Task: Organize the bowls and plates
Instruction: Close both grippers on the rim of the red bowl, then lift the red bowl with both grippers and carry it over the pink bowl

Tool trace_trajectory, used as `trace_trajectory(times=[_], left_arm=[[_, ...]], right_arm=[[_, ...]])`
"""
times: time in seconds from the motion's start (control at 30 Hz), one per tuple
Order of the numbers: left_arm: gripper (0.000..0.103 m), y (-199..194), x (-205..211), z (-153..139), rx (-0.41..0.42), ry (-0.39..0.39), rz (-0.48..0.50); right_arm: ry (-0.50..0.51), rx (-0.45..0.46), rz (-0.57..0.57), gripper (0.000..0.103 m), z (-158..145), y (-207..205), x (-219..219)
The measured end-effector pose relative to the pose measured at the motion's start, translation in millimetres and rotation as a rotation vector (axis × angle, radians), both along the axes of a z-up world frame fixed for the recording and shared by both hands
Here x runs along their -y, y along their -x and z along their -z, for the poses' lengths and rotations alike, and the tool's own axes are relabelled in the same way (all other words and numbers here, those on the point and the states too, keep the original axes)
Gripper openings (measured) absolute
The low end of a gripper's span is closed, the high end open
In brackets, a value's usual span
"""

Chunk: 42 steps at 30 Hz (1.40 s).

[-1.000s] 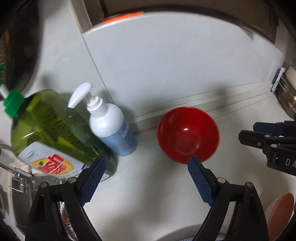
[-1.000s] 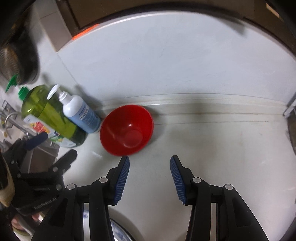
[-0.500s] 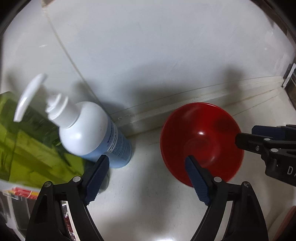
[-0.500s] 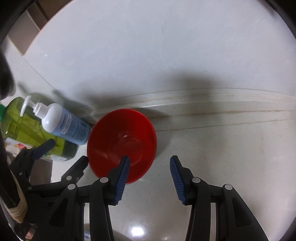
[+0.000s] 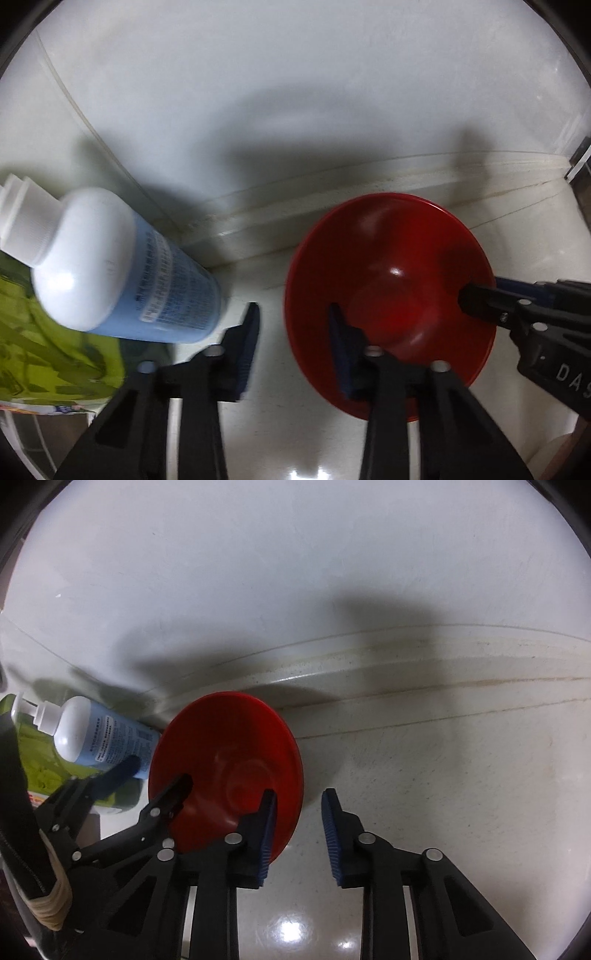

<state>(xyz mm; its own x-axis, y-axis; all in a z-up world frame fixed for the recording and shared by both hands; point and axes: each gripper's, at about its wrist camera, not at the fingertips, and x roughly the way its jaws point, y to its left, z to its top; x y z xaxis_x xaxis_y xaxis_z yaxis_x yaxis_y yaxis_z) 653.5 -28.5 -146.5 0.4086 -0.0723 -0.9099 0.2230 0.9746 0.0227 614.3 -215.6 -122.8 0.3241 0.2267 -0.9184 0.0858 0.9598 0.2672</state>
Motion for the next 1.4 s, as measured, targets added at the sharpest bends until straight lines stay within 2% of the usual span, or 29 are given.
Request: trace_trajectory(times=[0.03,0.1,0.2,0.47,0.67,1.03,1.2,1.4], left_arm=[[0.017,-0.6,0.5,1.1,-0.009,0.011,0.004],[0.015,-1.5,0.6,3.2,-0.021,0.023,0.009],[0.014,-2.0,-2.2,2.9,-0.024,0.042,0.001],[0.013,5.2,-6.1,-5.4,-0.016,0.076,-0.013],[0.013,26.2,-12.4,-29.3,0.006,0.105,-0.002],[0.013,77.6,-12.6,-71.5,0.068,0.191,0.042],[0.013,114.8,-10.0,-94.7,0.103,0.207,0.064],[0.013,145.2,10.2,-108.9,0.123,0.212,0.112]], right_arm=[[-0.001,-0.002,0.001,0.02,1.3,-0.3,0.3],[-0.01,-0.007,-0.002,0.018,3.5,-0.3,0.6],[-0.017,-0.008,-0.006,0.013,4.6,-0.7,-0.2],[-0.006,-0.007,0.0,0.012,4.1,2.4,-3.3],[0.012,0.026,0.0,0.012,-9.2,19.4,-7.6],[0.071,0.107,0.005,0.012,-42.7,74.6,-36.2],[0.044,0.12,0.028,0.012,-52.6,101.1,-40.6],[0.04,0.152,0.05,0.012,-63.5,136.7,-37.3]])
